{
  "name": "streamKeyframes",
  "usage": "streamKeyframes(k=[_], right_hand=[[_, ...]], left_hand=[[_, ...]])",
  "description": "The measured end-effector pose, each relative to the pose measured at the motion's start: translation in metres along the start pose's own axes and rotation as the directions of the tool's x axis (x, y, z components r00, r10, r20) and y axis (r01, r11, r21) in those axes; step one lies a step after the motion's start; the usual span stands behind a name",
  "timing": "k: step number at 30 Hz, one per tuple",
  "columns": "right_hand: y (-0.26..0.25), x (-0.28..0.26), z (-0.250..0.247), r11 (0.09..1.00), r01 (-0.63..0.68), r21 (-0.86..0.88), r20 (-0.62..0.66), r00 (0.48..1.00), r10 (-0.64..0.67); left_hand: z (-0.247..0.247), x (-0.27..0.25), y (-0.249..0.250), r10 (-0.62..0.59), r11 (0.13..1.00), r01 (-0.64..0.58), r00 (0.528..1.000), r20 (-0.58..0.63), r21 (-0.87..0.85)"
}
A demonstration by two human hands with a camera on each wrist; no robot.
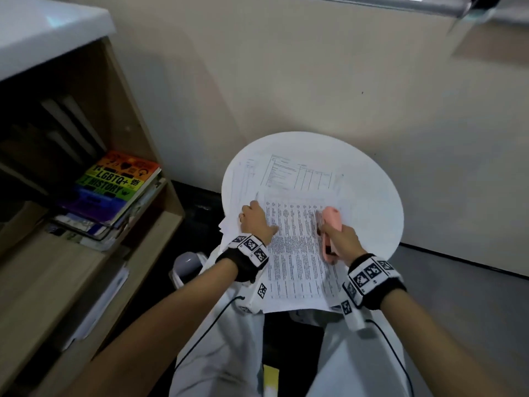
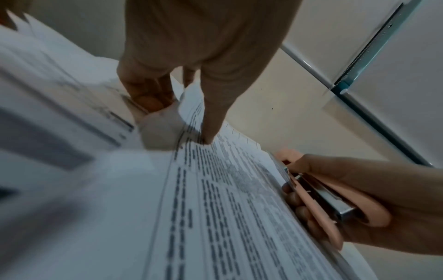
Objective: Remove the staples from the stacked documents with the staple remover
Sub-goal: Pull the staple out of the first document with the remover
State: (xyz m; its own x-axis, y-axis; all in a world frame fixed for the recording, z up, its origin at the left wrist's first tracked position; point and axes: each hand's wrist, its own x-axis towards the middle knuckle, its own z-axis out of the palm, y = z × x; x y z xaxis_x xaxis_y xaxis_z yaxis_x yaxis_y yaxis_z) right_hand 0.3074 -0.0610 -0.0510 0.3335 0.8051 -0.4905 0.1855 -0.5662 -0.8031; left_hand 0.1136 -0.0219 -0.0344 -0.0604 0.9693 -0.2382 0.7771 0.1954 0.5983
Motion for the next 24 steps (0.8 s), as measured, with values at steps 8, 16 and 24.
streamKeyframes(k=[8,16,24], right_hand=[[0.006,0.003,-0.001,0.999,0.047,0.015,0.043,0.998,-0.047],[-0.008,-0.010,-0.008,0.941,0.340,-0.003,0.011,0.941,-0.340],[-0.067,0.002,0.004,0.518,0.774,-0.365,0.411,0.633,-0.656]], left_hand=[[0.013,-0.010,-0.012,0.224,0.960,-0.241,0.966,-0.130,-0.144],[0.002,-0.004,-0.022,0.140,0.887,-0.114,0.990,0.025,-0.448],[-0.001,-0.006,-0.025,0.275,0.778,-0.216,0.961,0.011,-0.590]])
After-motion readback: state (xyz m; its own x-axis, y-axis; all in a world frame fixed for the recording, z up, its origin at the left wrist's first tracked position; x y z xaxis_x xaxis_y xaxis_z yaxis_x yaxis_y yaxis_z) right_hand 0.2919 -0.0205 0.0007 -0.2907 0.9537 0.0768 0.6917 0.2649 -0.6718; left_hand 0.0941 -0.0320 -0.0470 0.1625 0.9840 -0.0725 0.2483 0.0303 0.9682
